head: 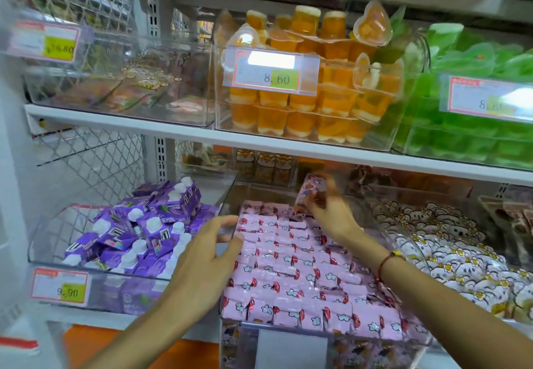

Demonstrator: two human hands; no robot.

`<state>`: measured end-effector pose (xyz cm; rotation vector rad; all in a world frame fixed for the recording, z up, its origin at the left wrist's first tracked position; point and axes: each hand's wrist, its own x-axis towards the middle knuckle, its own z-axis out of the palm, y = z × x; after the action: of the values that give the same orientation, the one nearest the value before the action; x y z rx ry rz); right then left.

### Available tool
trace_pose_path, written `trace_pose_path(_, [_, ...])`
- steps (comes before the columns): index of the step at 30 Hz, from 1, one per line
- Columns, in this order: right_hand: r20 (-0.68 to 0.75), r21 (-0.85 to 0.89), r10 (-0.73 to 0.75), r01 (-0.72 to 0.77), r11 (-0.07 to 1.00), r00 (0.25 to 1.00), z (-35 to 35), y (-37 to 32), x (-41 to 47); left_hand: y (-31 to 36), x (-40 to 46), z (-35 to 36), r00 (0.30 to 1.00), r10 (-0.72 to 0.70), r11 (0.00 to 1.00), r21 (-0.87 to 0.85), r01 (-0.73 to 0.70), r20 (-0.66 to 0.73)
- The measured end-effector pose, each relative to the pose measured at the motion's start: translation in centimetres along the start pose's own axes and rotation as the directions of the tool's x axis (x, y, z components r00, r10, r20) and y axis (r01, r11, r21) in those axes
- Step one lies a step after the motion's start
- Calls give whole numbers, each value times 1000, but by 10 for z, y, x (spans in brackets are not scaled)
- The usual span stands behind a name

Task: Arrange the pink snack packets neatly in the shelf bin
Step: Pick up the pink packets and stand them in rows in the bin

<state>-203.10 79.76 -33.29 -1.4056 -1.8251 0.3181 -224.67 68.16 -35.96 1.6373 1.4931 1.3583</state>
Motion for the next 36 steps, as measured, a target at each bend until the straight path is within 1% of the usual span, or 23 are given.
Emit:
trace_pose_path(4, [207,85,72,-92,992,976,-6,7,17,-2,3,-2,1000,-24,1000,5,24,-8])
trace_pose_path(6, [278,89,75,-103,991,958,-10,9,21,-2,5,-5,1000,-30,999,22,30,0])
trace_pose_path(7, [304,65,62,-86,994,951,-11,10,20,-1,5,-6,1000,-31,999,31,31,3])
trace_pose_path(8, [334,-4,44,-45,999,942,-9,11,19,-1,5,-7,1000,-30,999,39,30,4])
trace_pose_path(9, [375,-118,25,21,993,927,-6,12,16,-1,5,-7,1000,-29,998,47,29,5])
trace_pose_path(11, [439,-368,6,174,913,899,4,16,11,0,5,-6,1000,-28,998,56,27,10])
trace_pose_path(12, [443,-427,2,208,880,897,6,17,9,0,5,-6,1000,-25,998,56,24,13])
trace_pose_path(13, [438,-433,-4,215,875,899,7,18,9,0,5,-6,1000,-22,998,54,21,17])
trace_pose_path(15, [421,-386,-26,205,900,907,4,16,9,-1,5,-7,1000,-18,999,43,17,20])
trace_pose_path(17, [364,-322,-68,194,927,929,3,16,9,-2,5,-7,1000,-17,999,44,16,24])
trace_pose_path(18, [350,-317,-77,196,928,933,4,15,9,-2,5,-7,1000,-15,999,47,14,23])
trace_pose_path(19, [367,-332,-69,200,922,928,6,14,8,-3,6,-7,1000,-11,999,49,10,20])
trace_pose_path(21, [442,-338,-5,171,925,897,7,12,11,-3,6,-6,1000,-8,999,53,7,21])
trace_pose_path(23, [496,-305,78,89,948,865,4,8,19,-3,6,-6,1000,-14,998,57,13,23])
trace_pose_path(24, [490,-293,99,56,954,866,2,7,23,-3,5,-6,1000,-14,998,54,13,22])
trace_pose_path(25, [450,-290,99,41,956,888,0,6,28,-3,5,-6,1000,-14,998,54,13,18])
trace_pose_path(26, [379,-308,82,42,951,922,0,5,31,-2,4,-6,1000,-13,998,57,12,13])
trace_pose_path(28, [265,-382,63,45,923,962,4,5,35,-1,3,-5,1000,-14,998,53,14,2])
trace_pose_path(32, [251,-489,137,3,872,958,19,7,37,0,2,-6,1000,-18,999,44,17,13])
trace_pose_path(36, [229,-451,160,-41,892,960,20,9,40,0,4,-5,1000,-11,998,61,10,12])
